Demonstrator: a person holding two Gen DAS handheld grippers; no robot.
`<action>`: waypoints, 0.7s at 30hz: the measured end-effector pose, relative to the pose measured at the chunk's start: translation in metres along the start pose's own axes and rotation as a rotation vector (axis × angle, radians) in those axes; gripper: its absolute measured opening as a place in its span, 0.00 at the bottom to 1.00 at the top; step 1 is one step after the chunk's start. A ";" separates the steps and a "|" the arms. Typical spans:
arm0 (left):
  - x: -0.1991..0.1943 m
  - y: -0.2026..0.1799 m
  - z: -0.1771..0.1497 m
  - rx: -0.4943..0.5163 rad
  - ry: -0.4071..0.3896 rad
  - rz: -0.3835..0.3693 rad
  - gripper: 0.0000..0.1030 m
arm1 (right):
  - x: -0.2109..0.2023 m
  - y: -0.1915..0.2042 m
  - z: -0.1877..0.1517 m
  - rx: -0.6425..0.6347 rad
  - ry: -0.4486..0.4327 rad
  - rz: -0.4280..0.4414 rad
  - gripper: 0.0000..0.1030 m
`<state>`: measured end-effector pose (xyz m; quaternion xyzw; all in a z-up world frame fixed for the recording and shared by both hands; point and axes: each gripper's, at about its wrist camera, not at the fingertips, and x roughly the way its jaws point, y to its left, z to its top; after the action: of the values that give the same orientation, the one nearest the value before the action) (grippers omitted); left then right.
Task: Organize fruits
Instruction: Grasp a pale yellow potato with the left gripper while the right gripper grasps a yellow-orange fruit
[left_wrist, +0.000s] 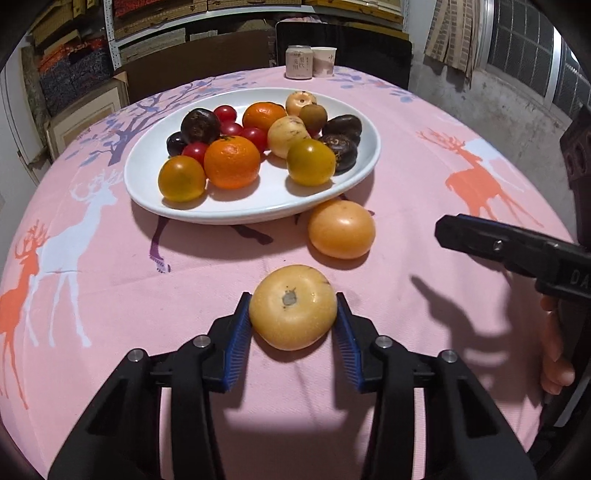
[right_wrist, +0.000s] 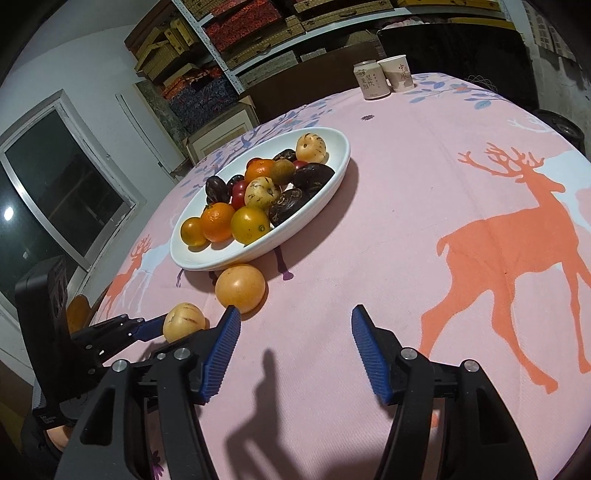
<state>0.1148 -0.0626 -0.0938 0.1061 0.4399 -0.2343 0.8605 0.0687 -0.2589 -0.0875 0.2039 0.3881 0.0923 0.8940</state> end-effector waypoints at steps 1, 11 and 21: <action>-0.003 0.004 -0.001 -0.029 -0.018 -0.040 0.41 | 0.000 0.000 0.000 -0.002 0.001 0.001 0.61; -0.061 0.046 -0.019 -0.254 -0.319 -0.052 0.42 | 0.014 0.036 -0.007 -0.164 0.069 -0.077 0.61; -0.051 0.052 -0.018 -0.281 -0.274 -0.066 0.41 | 0.054 0.089 0.011 -0.342 0.082 -0.214 0.60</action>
<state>0.1027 0.0053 -0.0644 -0.0626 0.3504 -0.2107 0.9104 0.1131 -0.1649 -0.0771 0.0030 0.4224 0.0697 0.9037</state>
